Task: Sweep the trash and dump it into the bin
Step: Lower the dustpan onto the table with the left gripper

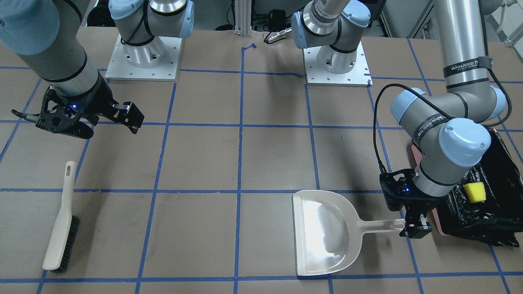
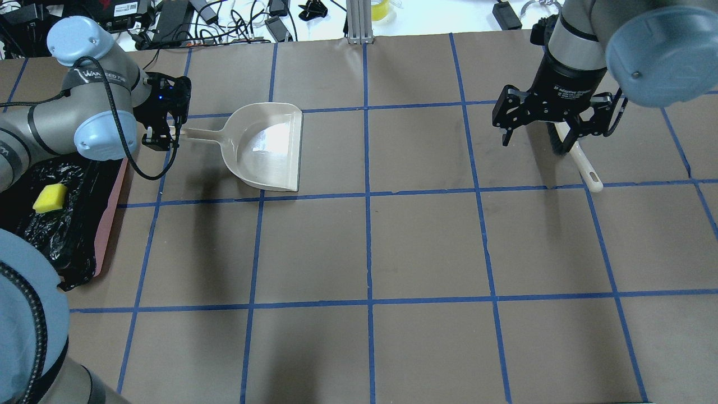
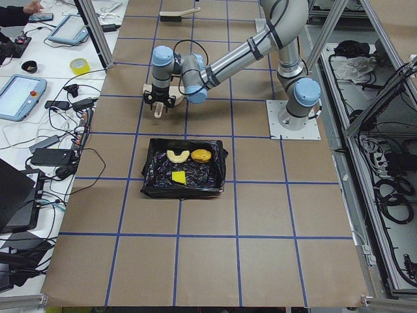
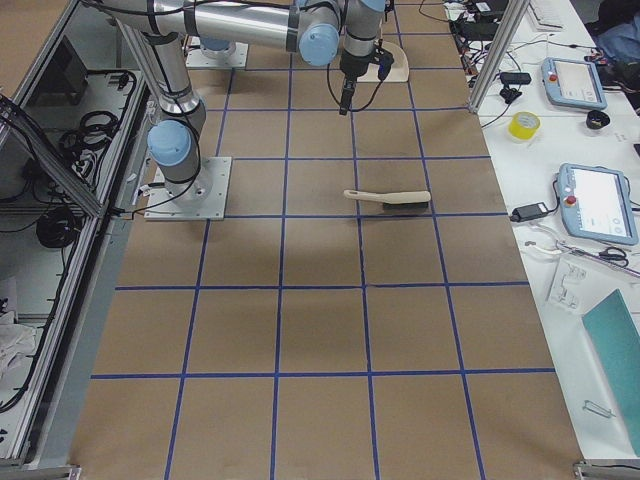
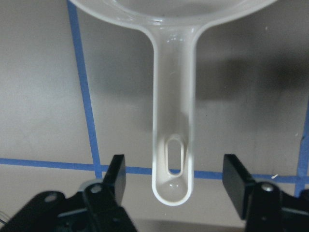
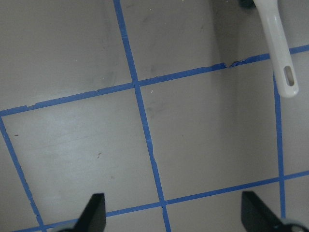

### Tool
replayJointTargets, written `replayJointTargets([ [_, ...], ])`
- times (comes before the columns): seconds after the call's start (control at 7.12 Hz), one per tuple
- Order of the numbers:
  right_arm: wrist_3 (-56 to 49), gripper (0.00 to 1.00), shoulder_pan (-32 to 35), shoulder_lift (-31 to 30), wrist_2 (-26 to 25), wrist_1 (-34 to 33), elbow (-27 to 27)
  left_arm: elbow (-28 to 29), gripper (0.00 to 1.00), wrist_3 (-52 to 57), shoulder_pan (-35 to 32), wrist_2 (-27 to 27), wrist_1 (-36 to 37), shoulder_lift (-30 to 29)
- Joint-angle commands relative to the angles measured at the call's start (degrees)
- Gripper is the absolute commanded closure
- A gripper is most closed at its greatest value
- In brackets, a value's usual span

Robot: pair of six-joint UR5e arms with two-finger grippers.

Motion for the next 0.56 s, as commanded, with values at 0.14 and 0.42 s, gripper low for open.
replayJointTargets([
  [0.14,-0.2,0.0,0.0,0.0,-0.1,0.0,0.0,7.9,0.24,-0.9,0.5,0.9,-14.7,6.0],
  [0.42,-0.2,0.0,0.0,-0.1,-0.3,0.1,0.0,8.4,0.23,-0.5,4.0,0.8,-20.4,9.5],
])
